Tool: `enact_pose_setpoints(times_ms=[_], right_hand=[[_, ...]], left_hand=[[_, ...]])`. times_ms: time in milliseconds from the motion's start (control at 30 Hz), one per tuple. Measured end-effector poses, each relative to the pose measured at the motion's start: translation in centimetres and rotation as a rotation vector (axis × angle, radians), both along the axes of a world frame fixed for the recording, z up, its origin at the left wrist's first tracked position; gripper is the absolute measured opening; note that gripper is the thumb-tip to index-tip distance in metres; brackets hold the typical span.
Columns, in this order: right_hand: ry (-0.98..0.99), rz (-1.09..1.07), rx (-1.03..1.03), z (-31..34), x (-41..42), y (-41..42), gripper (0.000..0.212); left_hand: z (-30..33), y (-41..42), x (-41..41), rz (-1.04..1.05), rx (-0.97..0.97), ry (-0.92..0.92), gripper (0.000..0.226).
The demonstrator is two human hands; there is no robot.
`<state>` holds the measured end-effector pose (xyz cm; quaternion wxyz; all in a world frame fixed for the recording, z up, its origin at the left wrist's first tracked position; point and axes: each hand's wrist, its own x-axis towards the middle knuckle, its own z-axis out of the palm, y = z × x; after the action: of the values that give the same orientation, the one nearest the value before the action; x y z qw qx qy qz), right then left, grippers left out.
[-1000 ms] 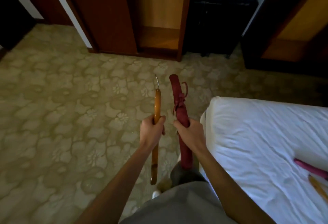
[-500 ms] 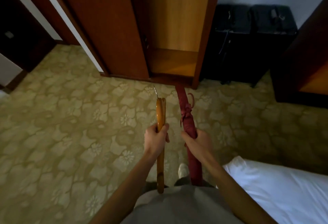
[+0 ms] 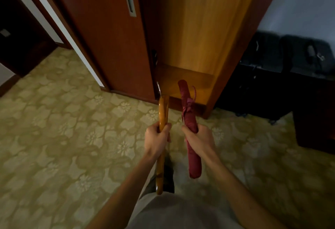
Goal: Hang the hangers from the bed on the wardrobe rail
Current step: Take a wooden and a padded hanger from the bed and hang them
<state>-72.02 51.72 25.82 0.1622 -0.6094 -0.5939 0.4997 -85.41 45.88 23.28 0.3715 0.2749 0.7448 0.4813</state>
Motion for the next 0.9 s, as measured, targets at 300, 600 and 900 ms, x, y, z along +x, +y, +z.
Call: enact_pose_setpoints(times_ms=[300, 600, 900], right_hand=[[-0.035, -0.030, 0.024, 3.1, -14.6, 19.1, 0.028], [0.024, -0.080, 0.047, 8.4, -21.0, 36.9, 0.029], [0.158, -0.119, 0.237, 17.8, -25.0, 55.3, 0.033]], left_hand=[[2.5, 20.4, -14.2, -0.059, 0.070, 0.010, 0.023], [6.9, 39.5, -22.0, -0.229, 0.160, -0.043, 0.029], [19.0, 58.4, -26.4, -0.358, 0.317, -0.168, 0.023]])
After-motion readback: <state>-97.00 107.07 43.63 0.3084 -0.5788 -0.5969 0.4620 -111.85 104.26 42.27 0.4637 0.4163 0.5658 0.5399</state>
